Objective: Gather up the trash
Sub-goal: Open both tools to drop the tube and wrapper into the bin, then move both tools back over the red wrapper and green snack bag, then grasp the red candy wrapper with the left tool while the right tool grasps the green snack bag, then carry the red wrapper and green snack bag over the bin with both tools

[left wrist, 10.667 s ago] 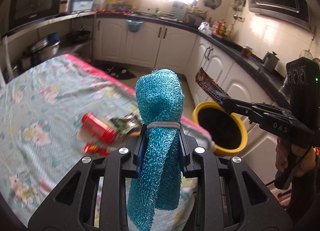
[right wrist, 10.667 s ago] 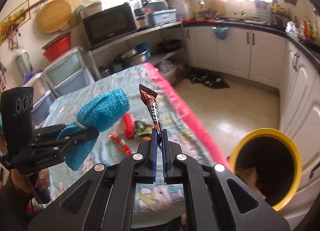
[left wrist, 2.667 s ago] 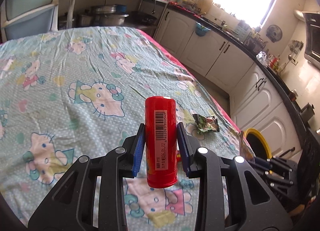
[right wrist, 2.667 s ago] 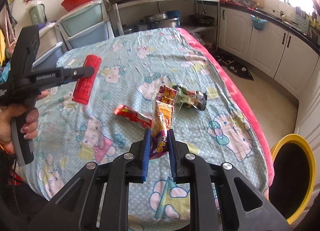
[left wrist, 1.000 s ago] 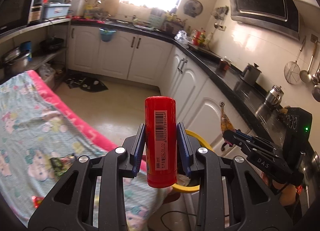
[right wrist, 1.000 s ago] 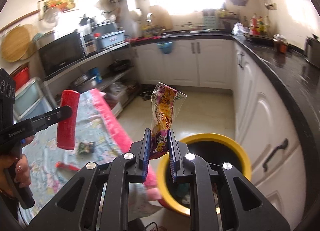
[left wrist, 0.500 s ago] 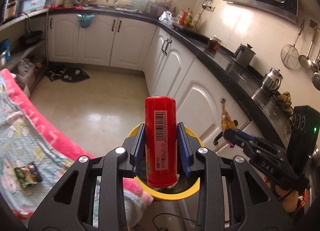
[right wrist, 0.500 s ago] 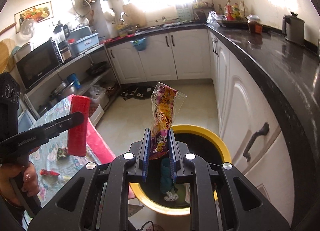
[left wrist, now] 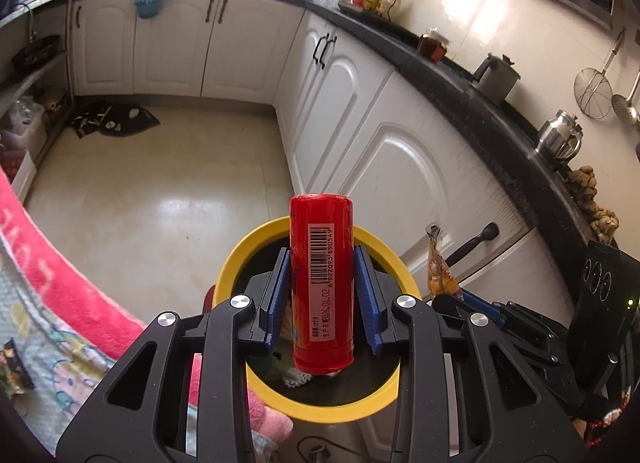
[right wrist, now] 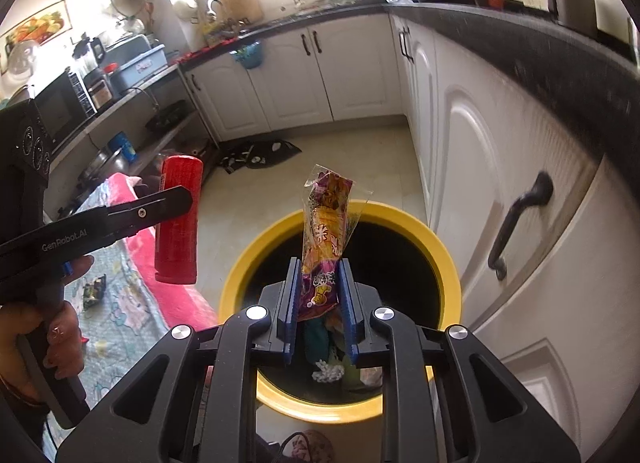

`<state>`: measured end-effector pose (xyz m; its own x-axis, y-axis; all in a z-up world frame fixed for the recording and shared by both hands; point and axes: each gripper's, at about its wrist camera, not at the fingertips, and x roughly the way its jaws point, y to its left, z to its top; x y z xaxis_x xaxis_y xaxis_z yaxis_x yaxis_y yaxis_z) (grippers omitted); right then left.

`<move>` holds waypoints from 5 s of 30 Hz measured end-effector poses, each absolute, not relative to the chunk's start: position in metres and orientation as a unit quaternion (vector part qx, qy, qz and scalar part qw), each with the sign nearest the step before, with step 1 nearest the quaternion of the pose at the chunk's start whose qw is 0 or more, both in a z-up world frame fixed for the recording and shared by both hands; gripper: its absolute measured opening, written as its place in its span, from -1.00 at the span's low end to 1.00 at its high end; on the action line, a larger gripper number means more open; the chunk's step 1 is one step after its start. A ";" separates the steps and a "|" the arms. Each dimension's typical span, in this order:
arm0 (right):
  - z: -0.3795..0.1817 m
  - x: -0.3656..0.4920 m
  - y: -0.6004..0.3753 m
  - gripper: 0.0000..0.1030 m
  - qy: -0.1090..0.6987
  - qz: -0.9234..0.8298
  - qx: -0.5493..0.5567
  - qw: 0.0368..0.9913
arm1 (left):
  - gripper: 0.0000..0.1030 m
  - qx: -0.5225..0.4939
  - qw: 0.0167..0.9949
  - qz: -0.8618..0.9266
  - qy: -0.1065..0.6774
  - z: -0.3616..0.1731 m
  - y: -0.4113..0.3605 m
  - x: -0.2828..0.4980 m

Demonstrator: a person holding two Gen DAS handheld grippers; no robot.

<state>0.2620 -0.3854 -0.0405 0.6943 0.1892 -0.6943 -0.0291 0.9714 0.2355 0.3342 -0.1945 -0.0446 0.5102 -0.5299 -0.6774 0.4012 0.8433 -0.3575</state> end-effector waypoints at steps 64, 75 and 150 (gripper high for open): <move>0.049 0.180 -0.170 0.62 0.285 0.302 -0.034 0.909 | 0.79 -0.085 0.949 0.025 0.303 0.020 0.071 0.117; 0.038 0.196 -0.121 0.62 0.292 0.334 -0.098 0.891 | 0.79 -0.109 0.924 0.048 0.364 -0.019 0.114 0.104; 0.027 0.240 -0.210 -0.80 0.331 0.274 -0.016 0.903 | -0.97 -0.087 0.941 -0.066 0.320 0.016 0.004 0.200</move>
